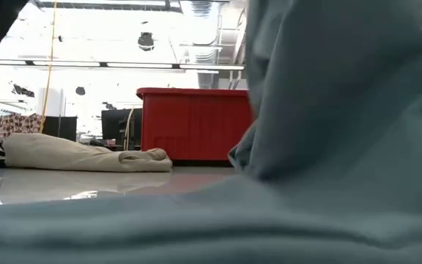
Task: Fold Laundry from Bin
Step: Fold the blue pants in the red bin
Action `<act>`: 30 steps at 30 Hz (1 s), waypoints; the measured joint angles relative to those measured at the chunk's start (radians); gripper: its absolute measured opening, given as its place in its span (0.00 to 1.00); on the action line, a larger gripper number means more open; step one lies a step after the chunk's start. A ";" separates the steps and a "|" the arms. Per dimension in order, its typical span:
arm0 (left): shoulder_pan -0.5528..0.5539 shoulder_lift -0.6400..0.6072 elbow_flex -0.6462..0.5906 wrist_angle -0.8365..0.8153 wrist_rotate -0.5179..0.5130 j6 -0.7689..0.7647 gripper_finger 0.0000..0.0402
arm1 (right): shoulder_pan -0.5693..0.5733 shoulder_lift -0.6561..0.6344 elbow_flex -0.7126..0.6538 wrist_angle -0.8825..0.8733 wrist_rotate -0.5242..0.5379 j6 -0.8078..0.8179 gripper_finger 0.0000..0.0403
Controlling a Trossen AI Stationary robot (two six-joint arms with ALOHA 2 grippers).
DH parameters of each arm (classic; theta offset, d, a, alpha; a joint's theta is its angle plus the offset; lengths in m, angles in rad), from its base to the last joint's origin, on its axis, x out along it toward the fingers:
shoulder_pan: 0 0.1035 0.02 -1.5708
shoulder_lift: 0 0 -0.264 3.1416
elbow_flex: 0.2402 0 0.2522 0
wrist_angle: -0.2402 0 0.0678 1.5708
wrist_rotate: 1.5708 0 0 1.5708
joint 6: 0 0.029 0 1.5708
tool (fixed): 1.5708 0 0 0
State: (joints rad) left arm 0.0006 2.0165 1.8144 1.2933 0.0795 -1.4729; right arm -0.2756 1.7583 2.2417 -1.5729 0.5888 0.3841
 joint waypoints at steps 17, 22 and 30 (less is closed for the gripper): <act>0.060 -1.049 -0.908 -1.064 -0.590 0.495 0.00 | 0.005 0.264 -0.038 0.297 -0.148 -0.226 0.06; 0.011 -1.315 -1.039 -1.399 -0.664 0.442 0.00 | 0.005 0.342 -0.036 0.601 -0.270 -0.265 0.06; -0.158 -1.526 -1.087 -1.968 -0.610 0.109 0.00 | 0.005 0.481 -0.036 0.996 -0.413 -0.272 0.06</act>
State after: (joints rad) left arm -0.1577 0.4902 0.7273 -0.6745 -0.5308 -1.3639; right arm -0.2703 2.2396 2.2053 -0.5769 0.1762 0.1120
